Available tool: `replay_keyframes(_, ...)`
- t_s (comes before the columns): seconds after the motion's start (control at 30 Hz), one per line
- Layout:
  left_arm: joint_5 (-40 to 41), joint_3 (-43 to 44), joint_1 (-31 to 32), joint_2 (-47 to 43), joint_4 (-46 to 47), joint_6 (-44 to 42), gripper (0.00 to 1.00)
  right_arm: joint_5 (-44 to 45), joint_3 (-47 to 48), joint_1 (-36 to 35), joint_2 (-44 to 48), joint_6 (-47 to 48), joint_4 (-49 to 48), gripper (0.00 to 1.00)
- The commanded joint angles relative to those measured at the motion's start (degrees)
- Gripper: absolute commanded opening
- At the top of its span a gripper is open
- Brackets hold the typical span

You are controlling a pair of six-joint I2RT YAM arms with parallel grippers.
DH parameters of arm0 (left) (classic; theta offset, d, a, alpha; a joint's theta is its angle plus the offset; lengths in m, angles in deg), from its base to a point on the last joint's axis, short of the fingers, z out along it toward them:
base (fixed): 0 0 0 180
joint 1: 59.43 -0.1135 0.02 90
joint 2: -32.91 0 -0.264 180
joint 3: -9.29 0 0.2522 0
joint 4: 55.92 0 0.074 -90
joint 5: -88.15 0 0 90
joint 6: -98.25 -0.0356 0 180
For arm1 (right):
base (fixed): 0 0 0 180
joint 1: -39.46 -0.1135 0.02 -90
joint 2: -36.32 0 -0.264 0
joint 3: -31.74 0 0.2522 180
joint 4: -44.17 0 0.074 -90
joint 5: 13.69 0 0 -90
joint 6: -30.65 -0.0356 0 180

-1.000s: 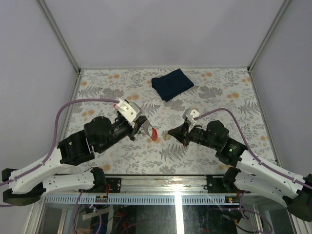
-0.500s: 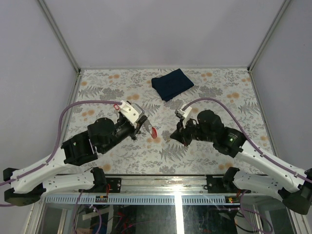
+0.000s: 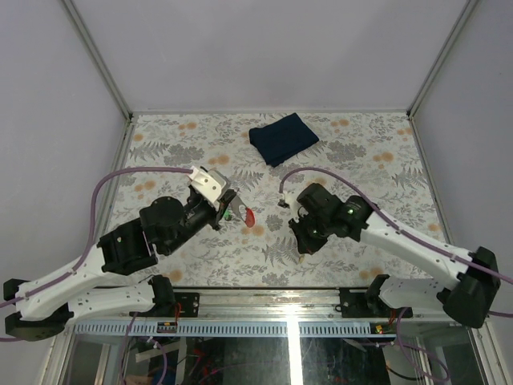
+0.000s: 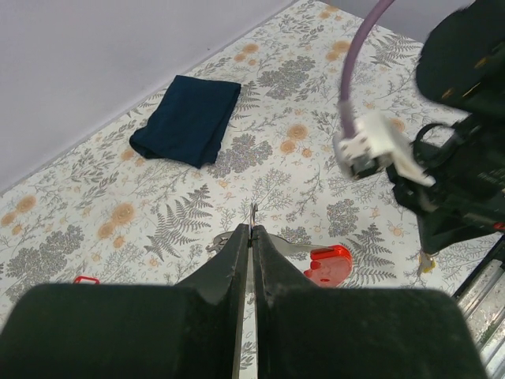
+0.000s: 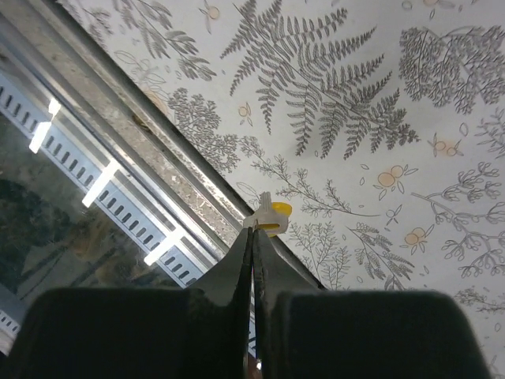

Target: Put the keys on the keyring

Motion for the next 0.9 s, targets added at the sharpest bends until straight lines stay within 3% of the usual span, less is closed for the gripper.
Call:
replay_keyframes(0.0, 1.9, -0.4, -0.08, -1.48, 3.6, 1.82, 0.0, 1.13, -0.46, 0.24, -5.03, -2.41, -0.09, 0.0)
replay_keyframes(0.3, 2.94, -0.53, -0.04, -2.44, 2.41, 2.34, 0.0, 1.99, -2.85, 0.27, -11.32, -3.69, -4.06, 0.0)
replay_keyframes(0.87, 3.5, 0.25, 0.01, -2.93, 0.48, 3.08, 0.0, 2.86, 4.45, 0.31, -25.3, 1.64, -7.5, 0.0)
